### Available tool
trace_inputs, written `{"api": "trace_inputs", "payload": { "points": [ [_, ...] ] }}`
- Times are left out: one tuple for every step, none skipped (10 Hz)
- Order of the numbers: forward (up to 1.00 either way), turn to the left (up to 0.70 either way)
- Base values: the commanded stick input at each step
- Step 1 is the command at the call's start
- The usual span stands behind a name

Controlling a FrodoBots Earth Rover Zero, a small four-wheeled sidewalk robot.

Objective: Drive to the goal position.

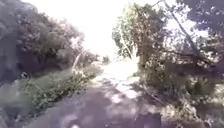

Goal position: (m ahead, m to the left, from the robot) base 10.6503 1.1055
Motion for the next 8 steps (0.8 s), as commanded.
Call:
{"api": "trace_inputs", "payload": {
  "points": [
    [1.0,0.0],
    [1.0,0.0],
    [1.0,0.0],
    [1.0,0.0],
    [1.0,0.0],
    [1.0,0.0],
    [1.0,0.0],
    [1.0,0.0]
  ]
}}
